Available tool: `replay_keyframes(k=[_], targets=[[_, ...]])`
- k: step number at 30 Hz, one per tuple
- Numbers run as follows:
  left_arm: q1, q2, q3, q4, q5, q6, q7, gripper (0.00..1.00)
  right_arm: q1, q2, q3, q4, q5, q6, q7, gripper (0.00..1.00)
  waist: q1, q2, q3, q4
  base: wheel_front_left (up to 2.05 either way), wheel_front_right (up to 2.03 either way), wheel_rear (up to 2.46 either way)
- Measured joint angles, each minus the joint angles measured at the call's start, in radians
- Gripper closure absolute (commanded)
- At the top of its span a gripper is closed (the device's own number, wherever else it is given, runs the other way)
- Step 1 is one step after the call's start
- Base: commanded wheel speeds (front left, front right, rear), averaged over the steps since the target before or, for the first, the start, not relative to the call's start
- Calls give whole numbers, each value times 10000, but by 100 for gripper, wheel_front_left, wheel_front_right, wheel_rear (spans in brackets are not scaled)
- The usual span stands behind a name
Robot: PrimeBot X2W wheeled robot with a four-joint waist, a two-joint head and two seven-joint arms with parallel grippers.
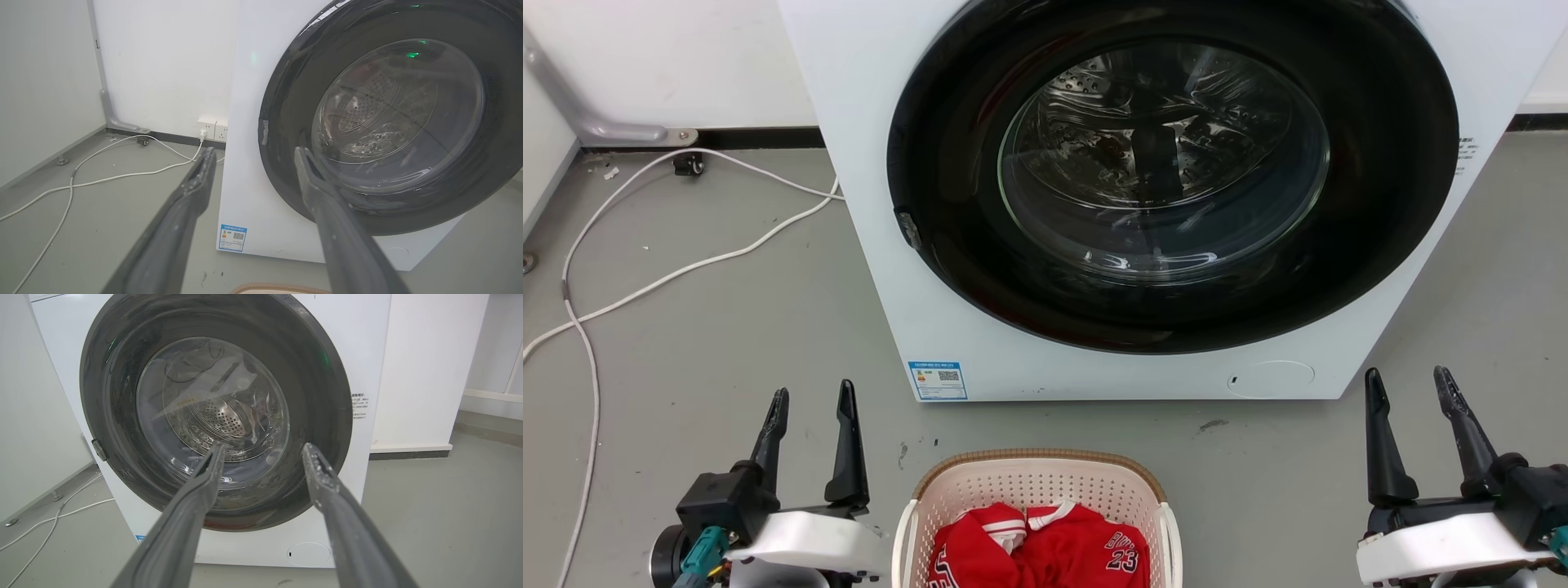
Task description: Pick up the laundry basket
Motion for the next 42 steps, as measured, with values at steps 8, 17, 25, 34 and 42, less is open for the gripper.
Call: replay_keyframes(k=[8,17,25,34,42], targets=[[105,4,6,-6,560,44,-136,0,87,0,63,-40,-456,2,-163,0,0,0,-35,-39,0,0,0],[209,8,21,-4,1220,77,-314,0,252,-2,127,-8,-882,2,-343,0,0,0,-62,-55,0,0,0],[273,8,8,65,1494,142,-370,0,300,-4,113,123,-1080,2,-426,0,0,0,-84,-42,0,0,0],[309,10,27,146,1463,148,-397,0,331,-4,157,247,-1016,2,-426,0,0,0,-113,-25,0,0,0],[316,10,29,169,1505,173,-397,0,331,-4,167,274,-926,2,-426,0,0,0,-118,-48,0,0,0]])
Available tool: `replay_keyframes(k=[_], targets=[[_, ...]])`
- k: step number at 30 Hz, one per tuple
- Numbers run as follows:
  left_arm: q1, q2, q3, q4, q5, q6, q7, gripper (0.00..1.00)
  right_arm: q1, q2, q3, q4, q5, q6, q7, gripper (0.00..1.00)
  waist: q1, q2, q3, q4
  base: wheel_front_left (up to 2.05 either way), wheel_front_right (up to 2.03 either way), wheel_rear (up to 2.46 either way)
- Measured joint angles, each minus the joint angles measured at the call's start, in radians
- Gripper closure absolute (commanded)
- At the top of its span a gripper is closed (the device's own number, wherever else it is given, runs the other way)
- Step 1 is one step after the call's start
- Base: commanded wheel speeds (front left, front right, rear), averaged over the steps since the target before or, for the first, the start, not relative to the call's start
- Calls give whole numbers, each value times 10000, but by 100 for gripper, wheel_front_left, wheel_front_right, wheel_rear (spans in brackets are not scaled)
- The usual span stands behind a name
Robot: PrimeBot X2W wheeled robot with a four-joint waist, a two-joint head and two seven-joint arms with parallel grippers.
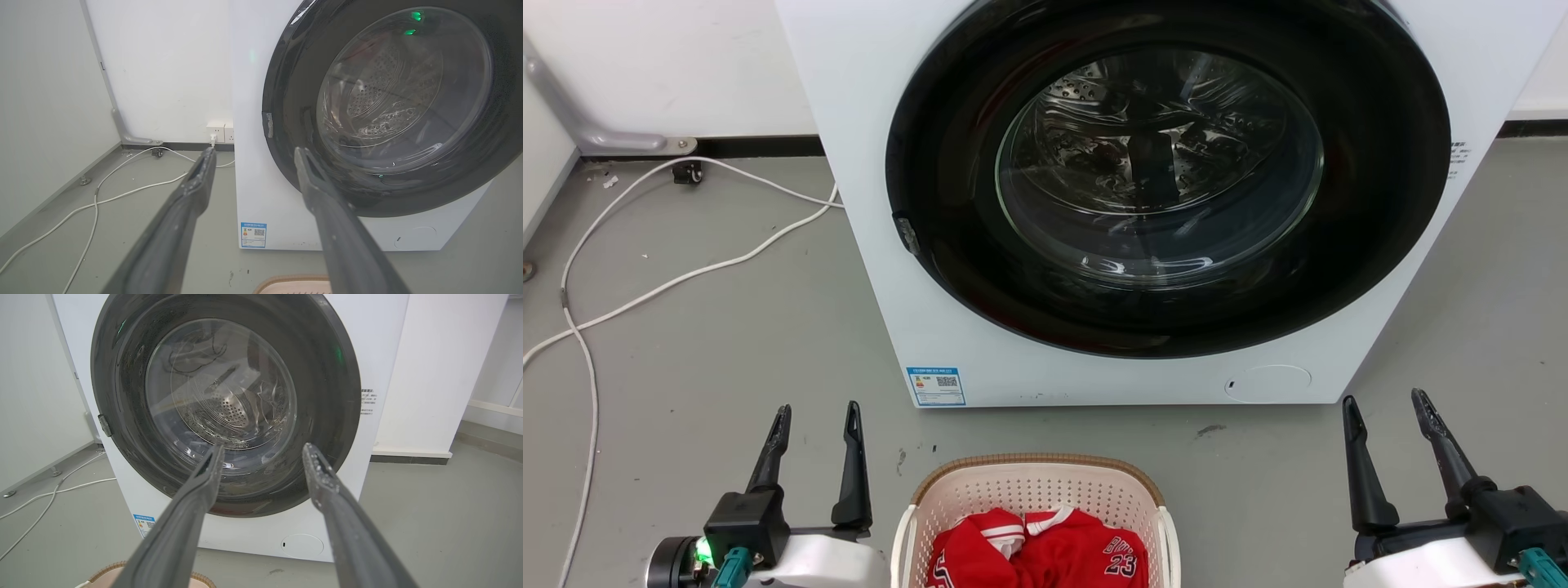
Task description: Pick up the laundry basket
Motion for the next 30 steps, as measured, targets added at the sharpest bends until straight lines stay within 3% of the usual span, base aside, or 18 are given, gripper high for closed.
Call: replay_keyframes(k=[13,19,30], targets=[[-49,0,146,242,58,-40,0,0,-26,-2,150,132,305,0,0,0,1,0,160,19,0,0,0],[-425,4,518,1051,100,-324,-2,0,-419,-6,821,1070,694,0,-2,0,0,0,466,62,0,0,0],[-1999,178,744,4280,134,-788,0,0,-1939,-4,2265,4046,813,2,0,0,1,0,1793,166,0,0,0]])
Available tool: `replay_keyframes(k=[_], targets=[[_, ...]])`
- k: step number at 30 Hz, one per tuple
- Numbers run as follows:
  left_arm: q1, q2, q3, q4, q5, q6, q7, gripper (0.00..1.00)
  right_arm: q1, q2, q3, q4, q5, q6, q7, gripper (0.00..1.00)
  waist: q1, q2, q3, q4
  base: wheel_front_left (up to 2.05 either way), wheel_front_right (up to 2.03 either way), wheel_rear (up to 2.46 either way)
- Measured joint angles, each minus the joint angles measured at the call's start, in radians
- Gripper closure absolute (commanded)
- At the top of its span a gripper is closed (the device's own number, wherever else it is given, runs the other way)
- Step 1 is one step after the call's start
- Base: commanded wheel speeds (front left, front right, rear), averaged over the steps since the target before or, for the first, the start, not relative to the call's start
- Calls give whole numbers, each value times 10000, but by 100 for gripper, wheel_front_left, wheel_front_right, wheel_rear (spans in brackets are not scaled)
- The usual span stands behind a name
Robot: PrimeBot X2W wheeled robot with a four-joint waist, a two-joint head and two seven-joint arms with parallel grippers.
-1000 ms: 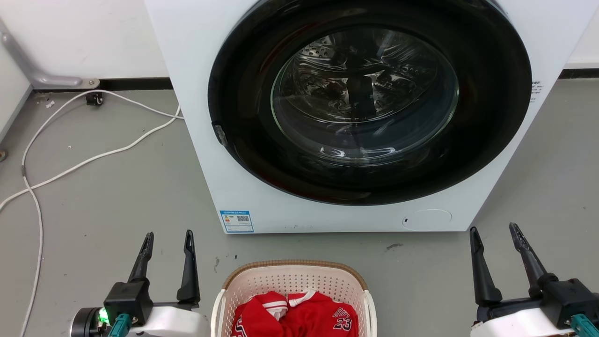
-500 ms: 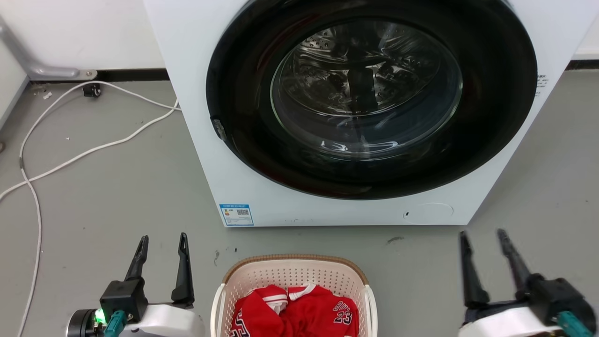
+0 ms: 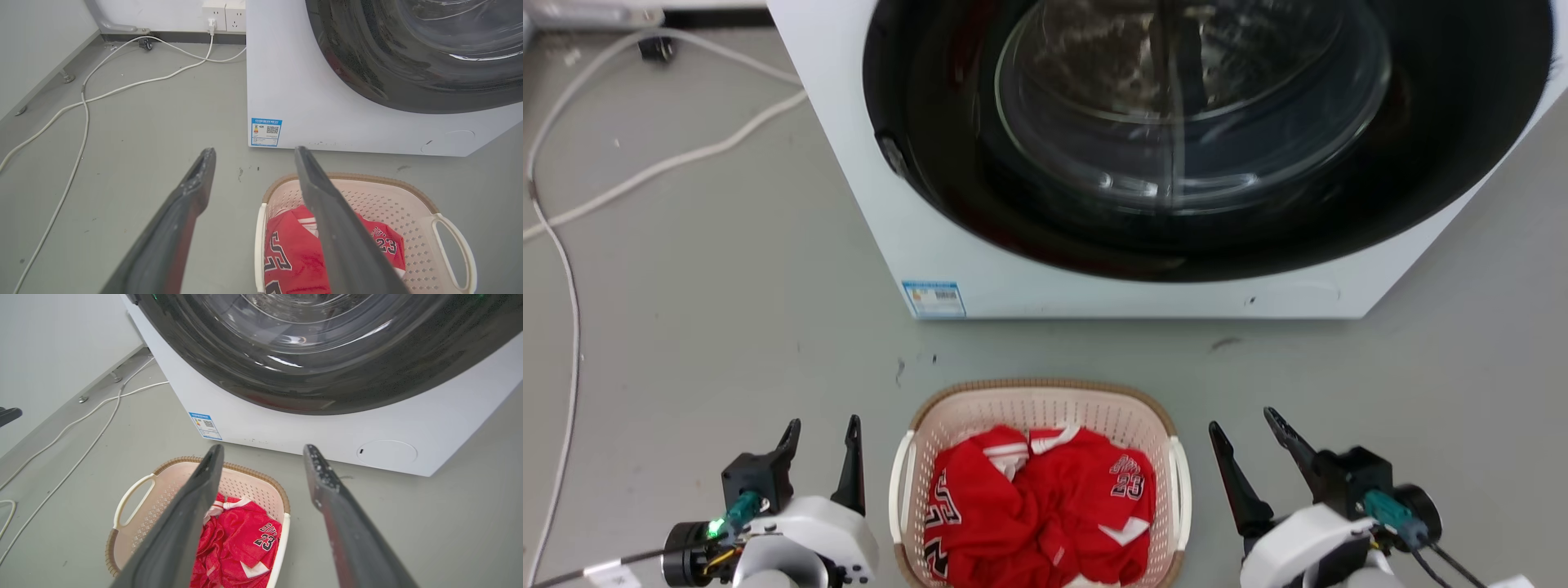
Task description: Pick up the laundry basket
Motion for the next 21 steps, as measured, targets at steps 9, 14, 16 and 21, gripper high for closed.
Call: replay_keyframes(k=[9,14,16,21], targets=[[-1328,222,-107,2176,-44,-150,0,0,-1360,0,209,2000,-284,0,0,0,1,0,1384,56,0,0,0],[-2194,336,-255,3164,-107,-222,-2,0,-2397,0,573,3544,-247,0,-2,0,1,0,2216,59,0,0,0],[-2522,366,-341,3549,-159,-242,0,0,-2802,0,742,4236,-247,0,0,0,0,-1,2541,75,0,0,0],[-3244,466,-600,4428,-228,-268,0,0,-3655,0,1009,5544,-144,0,0,0,1,-1,3284,128,0,0,0]])
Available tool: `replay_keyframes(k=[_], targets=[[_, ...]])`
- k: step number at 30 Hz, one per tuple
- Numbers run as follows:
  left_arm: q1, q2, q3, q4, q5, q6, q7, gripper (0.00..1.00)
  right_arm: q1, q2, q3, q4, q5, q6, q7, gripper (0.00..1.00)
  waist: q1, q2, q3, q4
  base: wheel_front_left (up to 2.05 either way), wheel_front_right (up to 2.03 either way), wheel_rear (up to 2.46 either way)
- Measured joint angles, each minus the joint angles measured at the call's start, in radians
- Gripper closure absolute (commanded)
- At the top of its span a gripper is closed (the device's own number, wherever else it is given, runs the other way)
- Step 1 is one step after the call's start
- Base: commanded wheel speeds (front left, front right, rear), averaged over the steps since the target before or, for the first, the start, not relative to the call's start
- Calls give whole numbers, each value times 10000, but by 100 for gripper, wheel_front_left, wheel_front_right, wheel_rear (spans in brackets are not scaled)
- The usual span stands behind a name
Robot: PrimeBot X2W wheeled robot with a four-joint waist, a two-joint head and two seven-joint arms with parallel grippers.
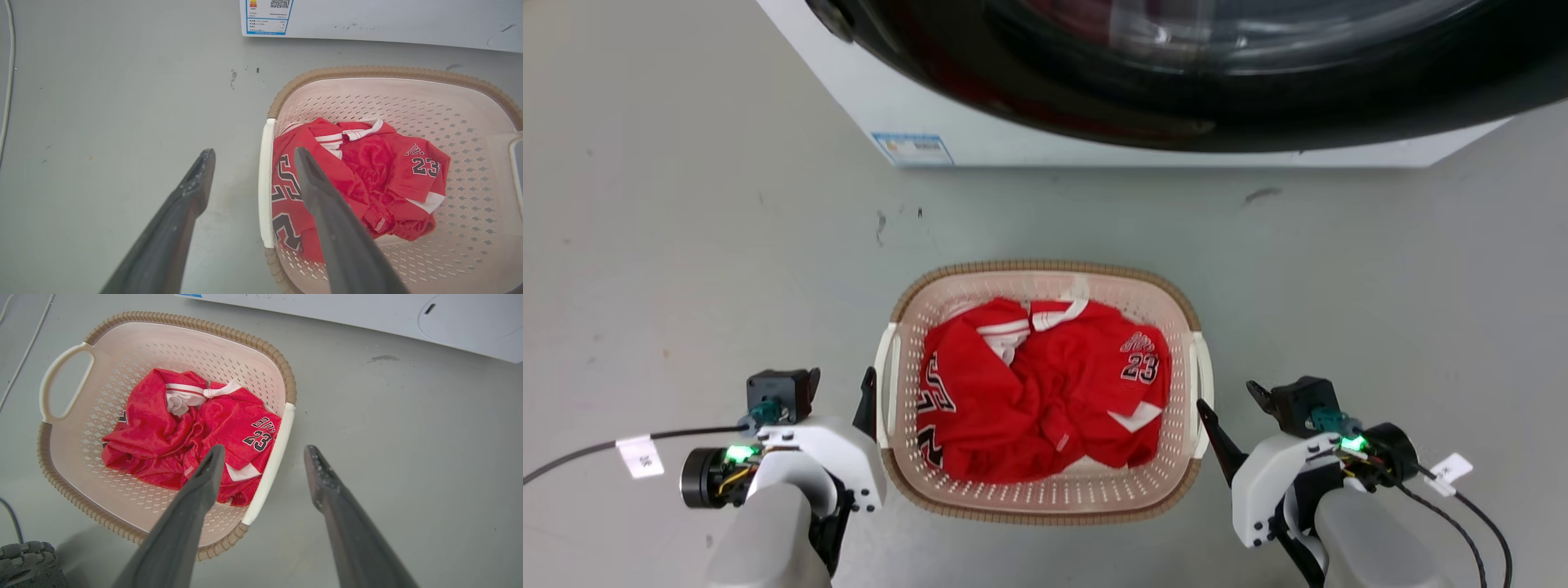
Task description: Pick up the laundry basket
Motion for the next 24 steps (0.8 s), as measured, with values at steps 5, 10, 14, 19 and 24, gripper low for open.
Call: replay_keyframes(k=[5,10,14,19,24], targets=[[-515,58,-234,520,-27,-10,-2,0,-670,-2,291,840,221,0,-2,0,0,0,635,32,0,0,0],[-1153,77,-466,1214,-109,-12,0,0,-1277,0,408,1267,303,0,-2,0,0,0,1235,60,0,0,0],[-1639,88,-721,1730,-109,-12,0,0,-1641,-2,449,1584,276,0,-2,0,0,0,1674,107,0,0,0],[-2098,107,-823,2075,-198,-12,-2,0,-2093,0,610,1858,313,0,-2,0,0,0,2149,125,0,0,0],[-2456,38,-978,2391,-247,-12,0,0,-2504,-2,727,2092,412,0,-2,0,0,0,2531,144,0,0,0]])
